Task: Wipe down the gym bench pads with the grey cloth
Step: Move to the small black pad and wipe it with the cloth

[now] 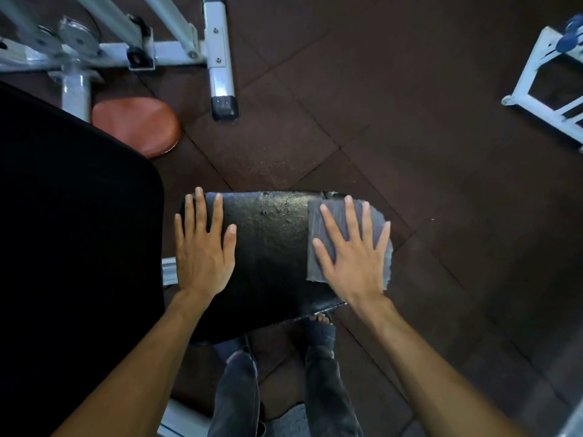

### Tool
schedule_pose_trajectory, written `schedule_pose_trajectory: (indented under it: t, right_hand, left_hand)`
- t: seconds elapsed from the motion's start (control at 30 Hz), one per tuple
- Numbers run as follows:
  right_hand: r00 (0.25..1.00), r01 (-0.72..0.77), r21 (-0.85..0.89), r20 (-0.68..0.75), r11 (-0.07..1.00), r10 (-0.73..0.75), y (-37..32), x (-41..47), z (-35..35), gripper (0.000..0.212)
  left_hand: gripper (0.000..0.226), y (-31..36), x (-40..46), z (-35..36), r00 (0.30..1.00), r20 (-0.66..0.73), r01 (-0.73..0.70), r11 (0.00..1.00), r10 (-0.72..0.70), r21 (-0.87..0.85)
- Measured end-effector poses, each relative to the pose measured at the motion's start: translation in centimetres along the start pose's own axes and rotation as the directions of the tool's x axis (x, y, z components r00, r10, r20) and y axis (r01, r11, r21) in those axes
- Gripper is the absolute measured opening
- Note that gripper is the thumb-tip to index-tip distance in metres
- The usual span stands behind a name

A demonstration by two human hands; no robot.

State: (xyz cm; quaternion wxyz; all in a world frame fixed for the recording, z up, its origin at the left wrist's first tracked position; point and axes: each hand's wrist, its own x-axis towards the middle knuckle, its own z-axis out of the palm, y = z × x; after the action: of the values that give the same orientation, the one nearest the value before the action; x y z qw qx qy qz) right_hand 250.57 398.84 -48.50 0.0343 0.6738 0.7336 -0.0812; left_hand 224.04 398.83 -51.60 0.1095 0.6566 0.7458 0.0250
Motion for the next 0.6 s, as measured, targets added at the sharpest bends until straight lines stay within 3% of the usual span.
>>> schedule_pose_trajectory:
  t: [0.2, 0.4, 0.6]
  right_hand:
    - [1.0, -0.001, -0.005, 0.019, 1.0, 0.001, -1.5, -6.5, -0.8, 0.088]
    - [0.997, -0.05, -0.08, -0.06, 0.996, 0.045, -1.9, -8.9, -0.5, 0.044]
    - [0.991, -0.037, -0.086, -0.135, 0.996, 0.025, -2.5, -7.0, -0.7, 0.033]
  left_hand:
    - [0.064, 1.8, -4.3, -2.1, 0.997, 0.06, -0.058, 0.998, 0.057, 0.016]
    - [0.067, 3.1, -11.0, -3.4, 0.974, 0.186, -0.136, 0.991, 0.13, 0.017]
    - [0.065, 3.8, -11.0, -4.7, 0.958, 0.187, -0.226, 0.974, 0.219, 0.02]
